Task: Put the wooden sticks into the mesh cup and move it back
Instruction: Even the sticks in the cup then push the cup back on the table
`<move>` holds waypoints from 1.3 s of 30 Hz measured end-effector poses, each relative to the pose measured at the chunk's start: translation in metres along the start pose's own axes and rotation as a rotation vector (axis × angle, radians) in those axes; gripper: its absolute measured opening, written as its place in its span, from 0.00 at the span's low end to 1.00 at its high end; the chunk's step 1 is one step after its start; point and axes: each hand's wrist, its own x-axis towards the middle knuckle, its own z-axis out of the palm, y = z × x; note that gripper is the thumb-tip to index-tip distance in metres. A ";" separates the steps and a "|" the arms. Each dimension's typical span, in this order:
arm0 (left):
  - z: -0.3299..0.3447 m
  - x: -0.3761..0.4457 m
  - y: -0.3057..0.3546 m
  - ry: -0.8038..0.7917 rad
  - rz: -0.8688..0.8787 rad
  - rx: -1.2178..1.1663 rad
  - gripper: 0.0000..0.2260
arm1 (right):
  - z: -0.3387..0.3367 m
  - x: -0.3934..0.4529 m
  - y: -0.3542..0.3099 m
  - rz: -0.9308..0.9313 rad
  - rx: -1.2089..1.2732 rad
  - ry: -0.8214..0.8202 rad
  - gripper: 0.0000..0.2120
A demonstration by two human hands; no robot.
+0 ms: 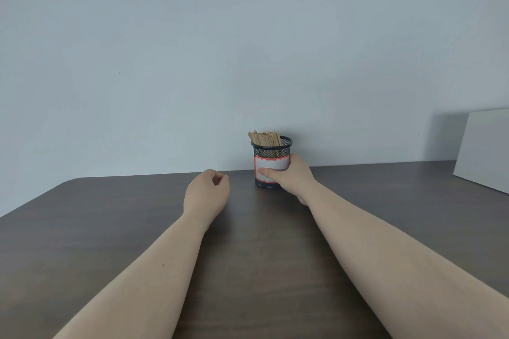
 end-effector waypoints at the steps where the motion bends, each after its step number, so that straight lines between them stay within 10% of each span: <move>1: 0.000 0.000 0.000 -0.002 -0.001 0.000 0.11 | 0.000 0.000 0.000 0.004 0.003 -0.001 0.29; 39: -0.004 -0.007 0.003 -0.016 0.002 0.031 0.11 | -0.006 -0.019 -0.009 0.108 -0.197 0.118 0.31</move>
